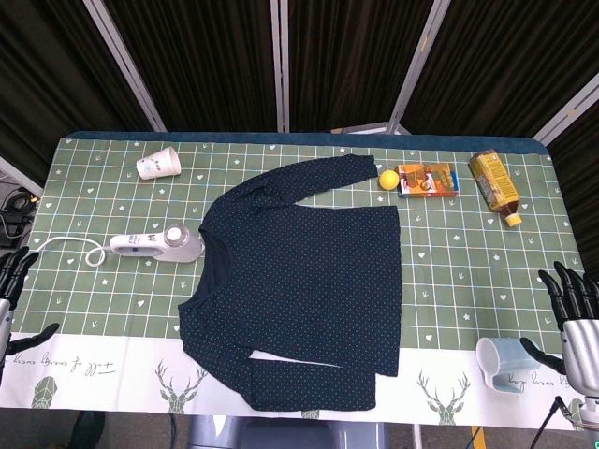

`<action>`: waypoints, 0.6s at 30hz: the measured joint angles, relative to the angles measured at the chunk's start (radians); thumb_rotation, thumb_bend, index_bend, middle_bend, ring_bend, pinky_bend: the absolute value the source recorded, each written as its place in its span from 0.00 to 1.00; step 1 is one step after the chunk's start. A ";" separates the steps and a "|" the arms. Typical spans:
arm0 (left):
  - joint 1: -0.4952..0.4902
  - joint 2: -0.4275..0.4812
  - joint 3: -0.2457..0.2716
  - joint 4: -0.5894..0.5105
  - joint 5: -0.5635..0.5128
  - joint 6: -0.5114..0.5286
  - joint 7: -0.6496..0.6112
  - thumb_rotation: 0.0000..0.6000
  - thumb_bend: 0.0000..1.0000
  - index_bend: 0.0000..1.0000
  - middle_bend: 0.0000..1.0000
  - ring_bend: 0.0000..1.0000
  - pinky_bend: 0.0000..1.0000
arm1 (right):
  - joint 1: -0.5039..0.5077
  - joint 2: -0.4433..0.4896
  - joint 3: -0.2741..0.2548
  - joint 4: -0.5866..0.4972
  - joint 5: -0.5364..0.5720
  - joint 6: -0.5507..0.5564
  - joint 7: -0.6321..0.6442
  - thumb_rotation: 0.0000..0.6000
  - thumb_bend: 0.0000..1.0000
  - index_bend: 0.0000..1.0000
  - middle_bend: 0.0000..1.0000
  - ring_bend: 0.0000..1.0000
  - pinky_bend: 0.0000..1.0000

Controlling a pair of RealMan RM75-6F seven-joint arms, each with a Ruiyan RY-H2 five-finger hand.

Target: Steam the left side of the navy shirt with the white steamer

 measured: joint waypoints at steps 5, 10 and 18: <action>-0.001 0.001 0.000 -0.001 -0.002 -0.003 0.003 1.00 0.00 0.00 0.00 0.00 0.00 | 0.001 0.000 0.000 0.000 0.001 -0.002 0.003 1.00 0.00 0.00 0.00 0.00 0.00; -0.006 -0.003 0.000 0.005 -0.005 -0.015 0.004 1.00 0.00 0.00 0.00 0.00 0.00 | 0.001 0.001 -0.001 0.000 0.001 -0.004 0.008 1.00 0.00 0.00 0.00 0.00 0.00; -0.051 -0.037 -0.020 0.058 -0.040 -0.089 -0.004 1.00 0.00 0.00 0.00 0.00 0.00 | 0.001 0.003 0.000 -0.003 0.005 -0.006 0.015 1.00 0.00 0.00 0.00 0.00 0.00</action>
